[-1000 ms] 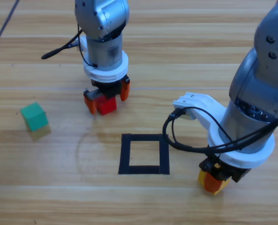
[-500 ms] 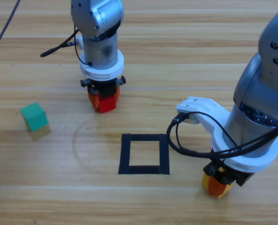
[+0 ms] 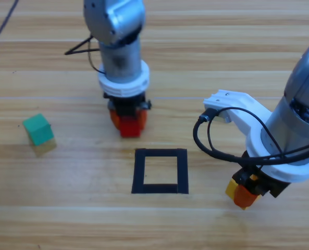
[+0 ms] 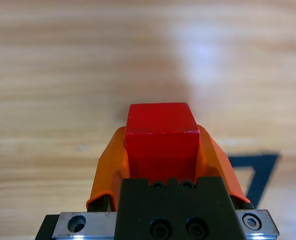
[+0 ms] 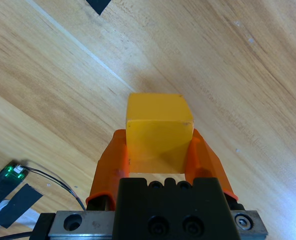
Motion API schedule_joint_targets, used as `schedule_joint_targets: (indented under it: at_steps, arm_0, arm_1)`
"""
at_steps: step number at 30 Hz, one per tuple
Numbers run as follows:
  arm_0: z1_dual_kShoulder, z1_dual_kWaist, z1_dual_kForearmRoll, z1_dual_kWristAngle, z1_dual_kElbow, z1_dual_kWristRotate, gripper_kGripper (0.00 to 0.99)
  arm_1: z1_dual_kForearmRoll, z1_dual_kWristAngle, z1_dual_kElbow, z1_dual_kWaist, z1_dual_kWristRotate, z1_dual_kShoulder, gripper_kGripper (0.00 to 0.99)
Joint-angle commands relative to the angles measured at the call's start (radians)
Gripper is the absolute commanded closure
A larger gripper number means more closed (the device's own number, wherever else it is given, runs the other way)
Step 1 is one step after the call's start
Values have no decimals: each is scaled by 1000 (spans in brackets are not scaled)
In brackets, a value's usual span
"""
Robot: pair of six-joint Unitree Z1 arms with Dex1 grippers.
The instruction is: Stack the blocks in the rectangular block: red at the bottom, yellow in the middle, green on top
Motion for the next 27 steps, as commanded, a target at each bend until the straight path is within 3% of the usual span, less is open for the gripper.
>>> schedule_joint_targets:
  at_steps: [1,18,27]
  arm_0:
    - [-57,-182,6,15,47,36,955]
    - [-47,-252,-5,62,85,-251,950]
    - [-41,-261,-20,55,99,-286,950]
  arm_1:
    - [-11,-1,30,-10,-3,-30,990]
    - [-11,-9,38,-17,1,-31,990]
    - [-13,-9,40,-17,0,-31,990]
